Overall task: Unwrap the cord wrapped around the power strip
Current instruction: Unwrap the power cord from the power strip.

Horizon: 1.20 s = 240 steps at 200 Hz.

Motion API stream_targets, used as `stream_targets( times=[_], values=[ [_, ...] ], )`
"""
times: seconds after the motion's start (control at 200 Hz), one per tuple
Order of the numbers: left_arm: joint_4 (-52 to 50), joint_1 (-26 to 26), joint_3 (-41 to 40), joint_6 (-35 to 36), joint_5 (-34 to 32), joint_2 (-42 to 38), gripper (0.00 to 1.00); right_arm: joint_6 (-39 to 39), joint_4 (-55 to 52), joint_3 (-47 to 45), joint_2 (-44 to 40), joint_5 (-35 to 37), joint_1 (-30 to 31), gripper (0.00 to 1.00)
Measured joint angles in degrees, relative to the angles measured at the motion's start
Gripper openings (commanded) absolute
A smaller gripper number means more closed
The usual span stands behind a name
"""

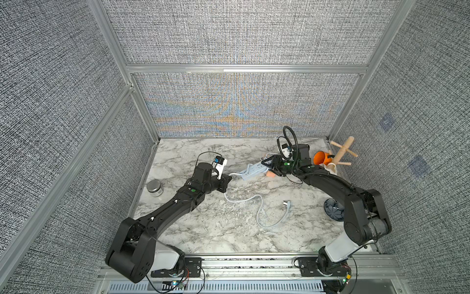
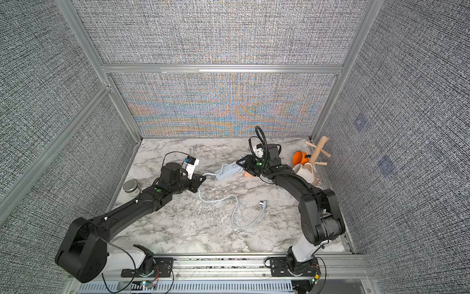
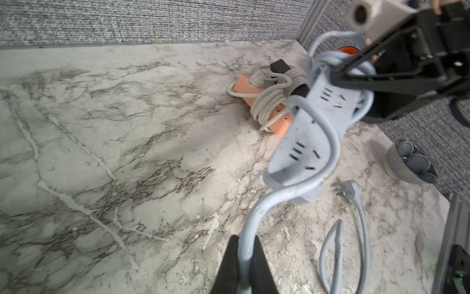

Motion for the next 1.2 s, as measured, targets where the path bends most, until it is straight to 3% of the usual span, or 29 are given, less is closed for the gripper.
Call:
stream_targets(
  times=[0.21, 0.365, 0.51, 0.636, 0.966, 1.201],
  values=[
    [0.2, 0.39, 4.72, -3.98, -2.69, 8.81, 0.0, -7.93, -7.48, 0.85, -1.4, -1.6, -0.79, 0.0],
    [-0.72, 0.48, 7.37, -4.74, -5.51, 15.06, 0.0, -12.33, -11.15, 2.16, -3.06, -7.08, -1.03, 0.0],
    [-0.96, 0.35, 7.02, -4.22, -4.2, 16.74, 0.0, -12.46, -11.13, 4.07, -4.57, -11.56, -1.03, 0.0],
    [-1.79, -0.13, 7.02, -1.7, -1.84, 16.87, 0.0, -8.2, -7.58, 4.81, -4.7, -13.35, -1.03, 0.0],
    [-8.98, -4.96, 6.45, 11.72, 10.71, 9.51, 0.0, 1.2, 0.48, 8.24, -2.47, -1.18, 0.42, 0.0],
    [-8.9, -4.87, 5.44, 14.29, 21.38, 3.61, 0.0, 2.6, -0.66, 10.25, 2.23, 4.83, 1.18, 0.0]
  ],
)
